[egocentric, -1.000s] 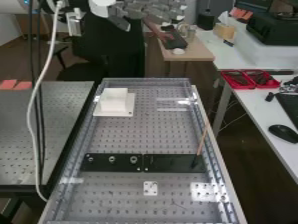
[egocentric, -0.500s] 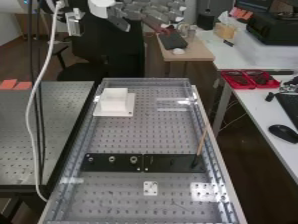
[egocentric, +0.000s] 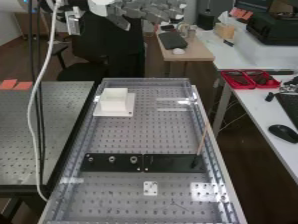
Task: Grab the drill bit and place it in the clear container
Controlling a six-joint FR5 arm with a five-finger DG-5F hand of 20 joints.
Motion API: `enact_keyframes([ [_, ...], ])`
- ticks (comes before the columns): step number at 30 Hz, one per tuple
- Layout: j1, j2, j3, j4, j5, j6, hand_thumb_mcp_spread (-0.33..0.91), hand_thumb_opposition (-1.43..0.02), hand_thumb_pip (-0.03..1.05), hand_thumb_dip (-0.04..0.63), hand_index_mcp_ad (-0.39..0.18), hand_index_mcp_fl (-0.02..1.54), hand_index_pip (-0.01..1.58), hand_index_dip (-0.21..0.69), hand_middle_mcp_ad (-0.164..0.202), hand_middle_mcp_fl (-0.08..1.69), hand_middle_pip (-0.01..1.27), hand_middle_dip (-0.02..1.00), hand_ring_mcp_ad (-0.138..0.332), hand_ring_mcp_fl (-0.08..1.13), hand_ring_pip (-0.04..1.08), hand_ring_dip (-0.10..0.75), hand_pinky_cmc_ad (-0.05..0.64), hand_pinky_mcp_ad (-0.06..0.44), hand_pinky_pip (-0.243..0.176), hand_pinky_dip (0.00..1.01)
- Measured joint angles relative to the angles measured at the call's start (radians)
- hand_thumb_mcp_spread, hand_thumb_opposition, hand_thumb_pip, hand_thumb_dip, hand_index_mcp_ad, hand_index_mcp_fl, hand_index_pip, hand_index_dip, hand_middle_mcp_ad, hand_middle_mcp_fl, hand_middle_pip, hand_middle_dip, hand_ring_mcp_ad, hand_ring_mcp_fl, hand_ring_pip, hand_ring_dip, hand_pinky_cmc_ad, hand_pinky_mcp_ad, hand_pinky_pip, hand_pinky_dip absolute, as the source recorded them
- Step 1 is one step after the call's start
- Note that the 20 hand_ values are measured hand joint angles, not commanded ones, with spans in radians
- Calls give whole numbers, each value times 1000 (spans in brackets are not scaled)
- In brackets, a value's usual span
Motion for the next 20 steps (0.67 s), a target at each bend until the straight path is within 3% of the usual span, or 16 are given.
enact_keyframes([
  [20, -11, 1, -6, 3, -5, 12, 422, -733, 251, 99, -54, 239, 87, 328, 72, -61, 143, 93, 166, 63, 112, -31, 246, 185, -75, 274],
])
